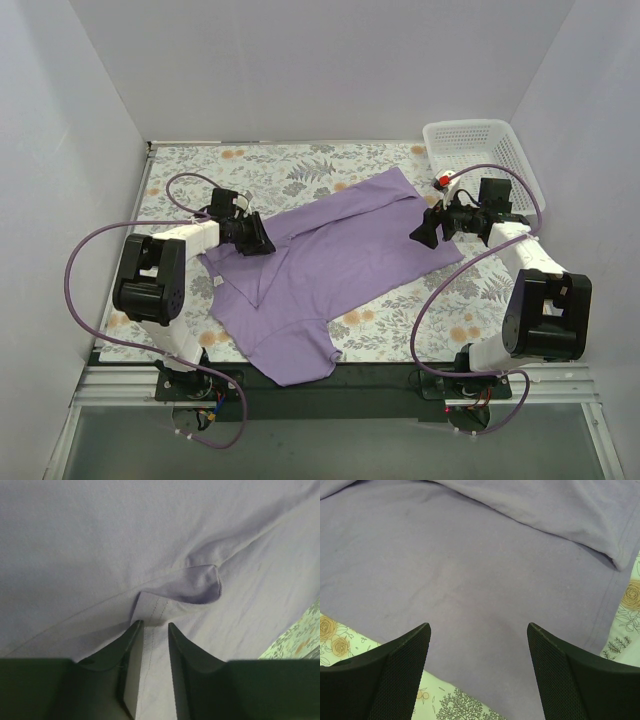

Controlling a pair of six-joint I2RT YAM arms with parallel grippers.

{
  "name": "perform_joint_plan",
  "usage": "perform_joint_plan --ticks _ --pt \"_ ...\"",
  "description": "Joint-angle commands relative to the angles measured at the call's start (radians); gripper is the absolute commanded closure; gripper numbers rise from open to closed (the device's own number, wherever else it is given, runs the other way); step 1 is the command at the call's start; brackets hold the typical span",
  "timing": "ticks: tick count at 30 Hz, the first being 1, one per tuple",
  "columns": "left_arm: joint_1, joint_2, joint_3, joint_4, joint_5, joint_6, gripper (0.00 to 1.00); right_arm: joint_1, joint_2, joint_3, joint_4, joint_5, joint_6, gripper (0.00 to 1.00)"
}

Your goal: Fold and stack the t-shirts

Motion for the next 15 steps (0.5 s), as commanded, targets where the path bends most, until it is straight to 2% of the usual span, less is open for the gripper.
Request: perform_joint_plan --ticks 1,4,7,9,11,15 --pt "-0.008 -0.015 0.034 -0.008 0.043 0.024 0.77 -0.007 -0.001 -0.009 0.003 -0.029 0.002 0.15" --pt "-0.015 -0.011 0.033 -0.006 0.066 0.032 0.83 -0.010 -0.001 -0.009 0.004 -0.033 0.003 0.15" --pt "-0.021 -0.019 0.031 -0.006 0.056 0.035 0.84 -0.013 0.000 -0.009 0.004 -0.036 0.002 0.15" --pt "-0.021 -0.038 0.026 -0.005 -0.021 0.030 0.80 -0.016 -0.004 -0.009 0.004 -0.037 0.002 0.16" --pt "-0.021 -0.078 0.020 -0.003 -0.093 0.025 0.68 -0.017 -0.002 -0.009 0.003 -0.039 0.002 0.16" --pt "-0.021 -0.100 0.023 -0.015 -0.188 0.030 0.59 -0.017 0.001 -0.009 0.004 -0.040 0.002 0.16"
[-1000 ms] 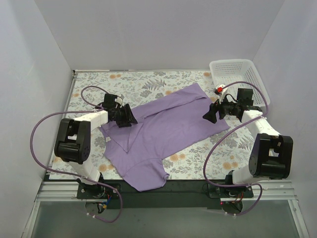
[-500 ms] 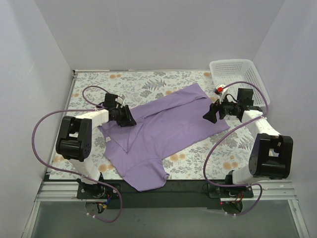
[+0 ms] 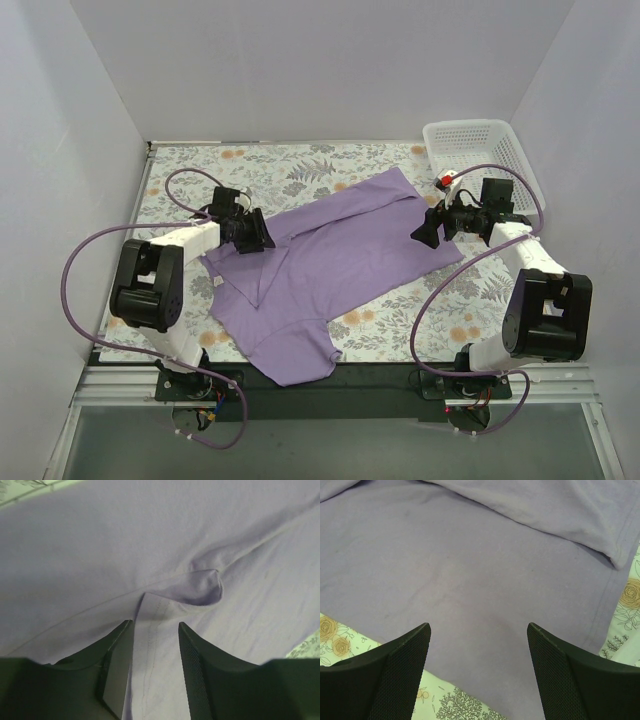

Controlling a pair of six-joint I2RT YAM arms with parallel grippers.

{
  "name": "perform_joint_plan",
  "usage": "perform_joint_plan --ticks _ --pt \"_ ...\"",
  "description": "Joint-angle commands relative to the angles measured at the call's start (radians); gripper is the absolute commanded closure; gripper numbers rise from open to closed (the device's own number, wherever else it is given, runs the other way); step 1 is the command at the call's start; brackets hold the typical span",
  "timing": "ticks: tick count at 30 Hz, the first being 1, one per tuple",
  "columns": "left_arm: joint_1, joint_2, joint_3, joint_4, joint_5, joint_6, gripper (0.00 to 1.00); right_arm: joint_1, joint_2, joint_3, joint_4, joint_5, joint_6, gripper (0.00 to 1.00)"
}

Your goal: Fold and stack the t-shirts

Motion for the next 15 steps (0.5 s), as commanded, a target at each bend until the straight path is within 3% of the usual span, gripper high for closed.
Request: perform_joint_plan --ticks 1,15 --pt "0.001 -0.055 0.031 -0.009 -0.103 0.012 0.59 -0.006 0.001 -0.009 0.004 -0.028 0.001 0.15" --pt "0.001 0.030 0.051 -0.027 0.049 0.027 0.61 -0.014 0.001 -0.009 0.004 -0.033 0.003 0.15"
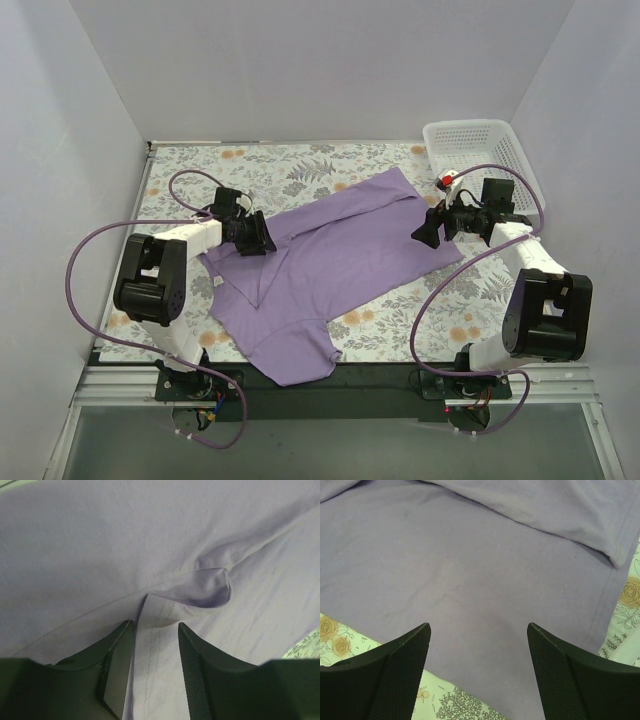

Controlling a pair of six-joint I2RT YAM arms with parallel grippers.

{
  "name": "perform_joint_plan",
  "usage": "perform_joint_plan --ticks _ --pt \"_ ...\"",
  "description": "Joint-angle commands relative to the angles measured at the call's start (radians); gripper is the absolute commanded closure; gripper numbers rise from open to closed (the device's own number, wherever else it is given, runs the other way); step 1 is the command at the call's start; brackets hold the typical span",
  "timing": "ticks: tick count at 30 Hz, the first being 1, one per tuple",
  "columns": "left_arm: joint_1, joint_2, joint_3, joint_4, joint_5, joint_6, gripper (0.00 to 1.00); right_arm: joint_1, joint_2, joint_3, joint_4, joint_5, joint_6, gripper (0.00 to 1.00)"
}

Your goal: Fold and stack the t-shirts

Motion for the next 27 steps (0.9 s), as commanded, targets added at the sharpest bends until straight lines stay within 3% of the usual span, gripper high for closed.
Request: perform_joint_plan --ticks 1,8,16,27 --pt "0.001 -0.002 0.032 -0.010 0.039 0.016 0.61 -0.009 0.000 -0.008 0.003 -0.030 0.003 0.16" --pt "-0.004 -0.002 0.037 -0.013 0.068 0.024 0.71 -0.012 0.001 -0.008 0.004 -0.033 0.002 0.15" --pt "-0.012 -0.031 0.032 -0.007 0.136 0.040 1.00 -0.016 0.000 -0.008 0.004 -0.035 0.003 0.15" --pt "-0.077 -0.013 -0.015 0.059 0.378 0.041 0.98 -0.023 0.000 -0.008 0.004 -0.036 0.005 0.15"
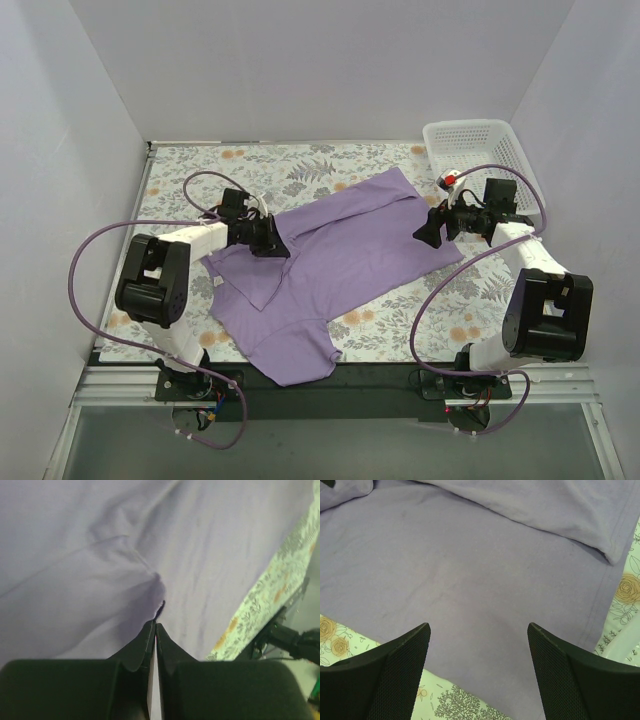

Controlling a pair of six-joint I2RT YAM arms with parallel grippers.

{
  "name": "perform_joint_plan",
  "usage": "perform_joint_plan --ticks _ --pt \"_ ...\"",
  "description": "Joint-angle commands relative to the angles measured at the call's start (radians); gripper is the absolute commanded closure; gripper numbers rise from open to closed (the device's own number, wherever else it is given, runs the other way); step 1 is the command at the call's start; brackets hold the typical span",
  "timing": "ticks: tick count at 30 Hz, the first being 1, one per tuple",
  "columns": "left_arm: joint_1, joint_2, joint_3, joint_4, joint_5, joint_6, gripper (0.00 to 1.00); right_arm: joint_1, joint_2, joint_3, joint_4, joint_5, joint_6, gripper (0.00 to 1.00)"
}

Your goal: Fold and stack the t-shirts

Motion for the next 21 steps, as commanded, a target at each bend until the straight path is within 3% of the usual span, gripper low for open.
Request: perform_joint_plan --ticks 1,6,9,11,12,13,16,18,21 --pt "-0.038 0.006 -0.004 0.032 0.125 0.016 0.95 -0.009 0.000 -0.006 0.004 -0.032 0.002 0.15" --pt "-0.055 -0.004 -0.001 0.029 0.161 0.036 0.74 -0.013 0.001 -0.006 0.004 -0.030 -0.001 0.15" --pt "-0.055 -0.136 -0.021 0.052 0.029 0.040 0.69 -0.015 0.001 -0.006 0.003 -0.026 -0.004 0.15" --pt "-0.047 -0.281 -0.076 0.104 -0.150 0.013 0.64 -0.015 0.003 -0.006 0.003 -0.018 -0.011 0.15" --pt "-0.017 -0.332 -0.102 0.129 -0.204 -0.010 0.53 -0.015 0.001 -0.005 -0.002 -0.015 -0.012 0.15" --pt "0.006 -0.377 -0.139 0.153 -0.288 -0.041 0.48 -0.013 0.004 -0.003 -0.006 -0.009 -0.016 0.15" --pt "0.176 -0.495 -0.251 0.192 -0.315 -0.199 0.36 -0.013 0.001 0.006 -0.020 0.029 -0.025 0.15" --pt "0.322 -0.492 -0.296 0.166 -0.306 -0.275 0.35 -0.020 0.003 0.012 -0.022 0.054 -0.013 0.15" --pt "0.420 -0.457 -0.313 0.124 -0.366 -0.352 0.37 -0.041 0.009 0.014 -0.025 0.083 0.013 0.16"
